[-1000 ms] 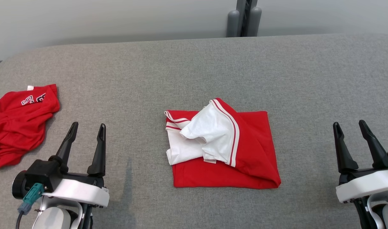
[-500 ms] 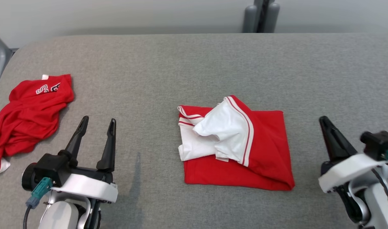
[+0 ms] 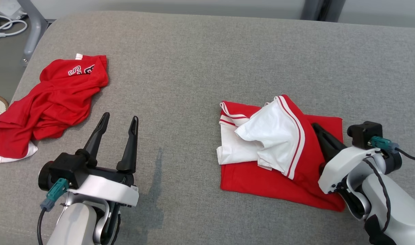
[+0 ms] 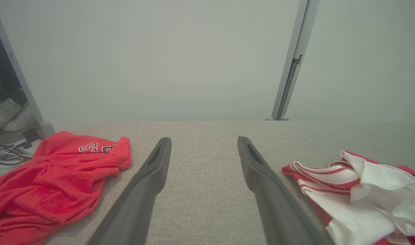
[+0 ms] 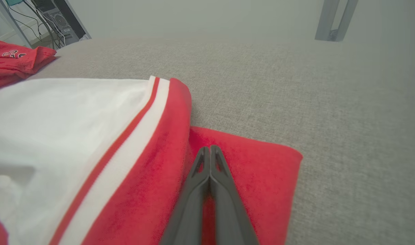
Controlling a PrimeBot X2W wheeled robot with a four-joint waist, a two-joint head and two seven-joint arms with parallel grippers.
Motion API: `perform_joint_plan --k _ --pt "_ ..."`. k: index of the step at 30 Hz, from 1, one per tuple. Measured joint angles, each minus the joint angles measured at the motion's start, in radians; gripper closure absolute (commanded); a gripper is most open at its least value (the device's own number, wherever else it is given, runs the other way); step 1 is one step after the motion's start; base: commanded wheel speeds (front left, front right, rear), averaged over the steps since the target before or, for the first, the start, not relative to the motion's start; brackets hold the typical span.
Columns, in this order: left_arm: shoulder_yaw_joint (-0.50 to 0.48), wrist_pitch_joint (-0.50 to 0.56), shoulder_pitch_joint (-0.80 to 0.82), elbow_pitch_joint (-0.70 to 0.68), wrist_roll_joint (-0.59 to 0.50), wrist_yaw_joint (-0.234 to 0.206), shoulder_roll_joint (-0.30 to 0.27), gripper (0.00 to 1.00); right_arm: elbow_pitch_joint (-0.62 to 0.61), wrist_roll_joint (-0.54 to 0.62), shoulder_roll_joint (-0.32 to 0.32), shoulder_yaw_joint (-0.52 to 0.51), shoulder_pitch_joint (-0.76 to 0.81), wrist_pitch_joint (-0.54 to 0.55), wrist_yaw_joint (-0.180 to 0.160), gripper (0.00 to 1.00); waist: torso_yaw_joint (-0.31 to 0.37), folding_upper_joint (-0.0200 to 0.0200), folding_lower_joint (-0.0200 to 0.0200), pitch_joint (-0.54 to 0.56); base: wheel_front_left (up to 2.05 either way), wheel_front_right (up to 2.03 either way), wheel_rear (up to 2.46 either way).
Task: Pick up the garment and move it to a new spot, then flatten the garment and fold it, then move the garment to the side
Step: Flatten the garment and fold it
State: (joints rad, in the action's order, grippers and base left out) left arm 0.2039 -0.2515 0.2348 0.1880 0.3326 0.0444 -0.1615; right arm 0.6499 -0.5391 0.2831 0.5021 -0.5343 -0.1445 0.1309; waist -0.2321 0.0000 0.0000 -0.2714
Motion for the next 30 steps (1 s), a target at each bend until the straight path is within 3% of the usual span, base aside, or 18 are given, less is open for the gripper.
perform_joint_plan --k 6,16,22,30 --pt "-0.006 -0.005 0.003 0.013 0.0 0.004 0.007 0.0 0.02 -0.116 0.012 0.134 -0.04 -0.034 0.0 1.0 -0.003 0.0 0.0 -0.002 0.0 0.0 0.0" --pt "-0.019 -0.007 0.005 0.015 -0.001 0.007 0.014 0.0 -0.154 -0.284 0.108 0.378 -0.054 -0.077 0.0 1.0 0.021 0.0 0.0 -0.005 0.0 0.0 0.0" --pt "-0.028 -0.008 0.005 0.011 -0.007 0.009 0.018 0.0 -0.257 -0.321 0.148 0.488 -0.05 -0.092 0.0 1.0 0.035 0.0 0.0 -0.005 0.0 0.0 0.0" --pt "-0.037 -0.008 0.002 0.007 -0.014 0.012 0.023 0.0 -0.331 -0.331 0.149 0.58 -0.028 -0.102 0.0 1.0 0.053 0.0 0.0 0.003 0.0 0.0 0.0"
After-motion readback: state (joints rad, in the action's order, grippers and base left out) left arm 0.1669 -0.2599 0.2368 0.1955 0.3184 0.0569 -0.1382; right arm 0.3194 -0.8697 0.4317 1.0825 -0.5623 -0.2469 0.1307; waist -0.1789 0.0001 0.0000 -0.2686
